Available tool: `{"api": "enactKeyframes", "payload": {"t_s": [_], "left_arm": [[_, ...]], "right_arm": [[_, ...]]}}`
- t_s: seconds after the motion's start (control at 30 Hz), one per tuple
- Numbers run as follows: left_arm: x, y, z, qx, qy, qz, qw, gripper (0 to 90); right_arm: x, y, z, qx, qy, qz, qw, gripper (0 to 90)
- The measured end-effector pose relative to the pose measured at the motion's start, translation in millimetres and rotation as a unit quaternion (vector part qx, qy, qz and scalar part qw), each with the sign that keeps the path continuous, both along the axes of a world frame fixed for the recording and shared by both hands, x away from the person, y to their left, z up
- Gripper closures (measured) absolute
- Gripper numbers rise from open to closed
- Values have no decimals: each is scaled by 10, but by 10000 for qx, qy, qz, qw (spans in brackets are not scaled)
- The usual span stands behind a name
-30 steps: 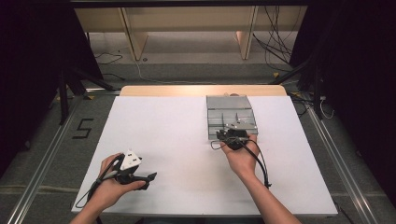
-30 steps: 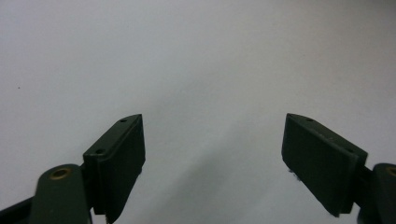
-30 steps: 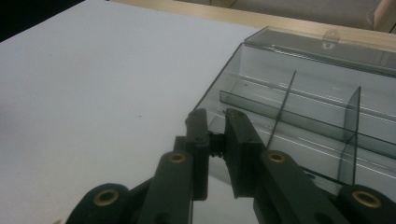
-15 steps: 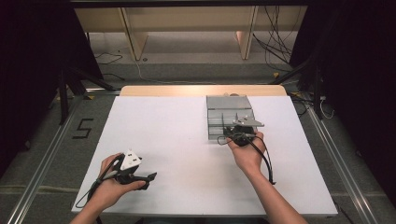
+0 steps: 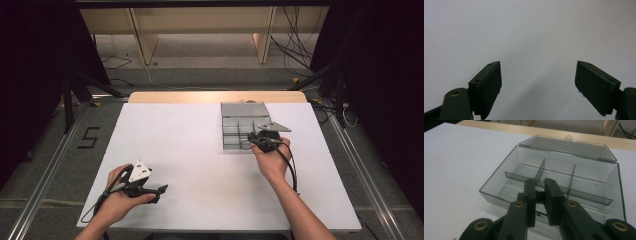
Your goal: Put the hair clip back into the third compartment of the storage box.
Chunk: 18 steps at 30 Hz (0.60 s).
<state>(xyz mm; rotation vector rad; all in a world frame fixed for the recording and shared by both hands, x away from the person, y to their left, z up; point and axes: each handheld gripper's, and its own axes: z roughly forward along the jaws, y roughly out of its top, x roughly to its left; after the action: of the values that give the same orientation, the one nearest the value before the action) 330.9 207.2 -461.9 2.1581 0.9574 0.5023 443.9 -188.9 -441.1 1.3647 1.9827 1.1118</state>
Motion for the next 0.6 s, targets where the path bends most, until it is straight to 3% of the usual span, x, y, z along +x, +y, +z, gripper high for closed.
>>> {"api": "enactKeyframes", "payload": {"t_s": [0.6], "left_arm": [[2, 1, -2, -2, 17, -5, 10000, 212]], "right_arm": [[161, -214, 10, -94, 64, -294, 9995, 809]]}}
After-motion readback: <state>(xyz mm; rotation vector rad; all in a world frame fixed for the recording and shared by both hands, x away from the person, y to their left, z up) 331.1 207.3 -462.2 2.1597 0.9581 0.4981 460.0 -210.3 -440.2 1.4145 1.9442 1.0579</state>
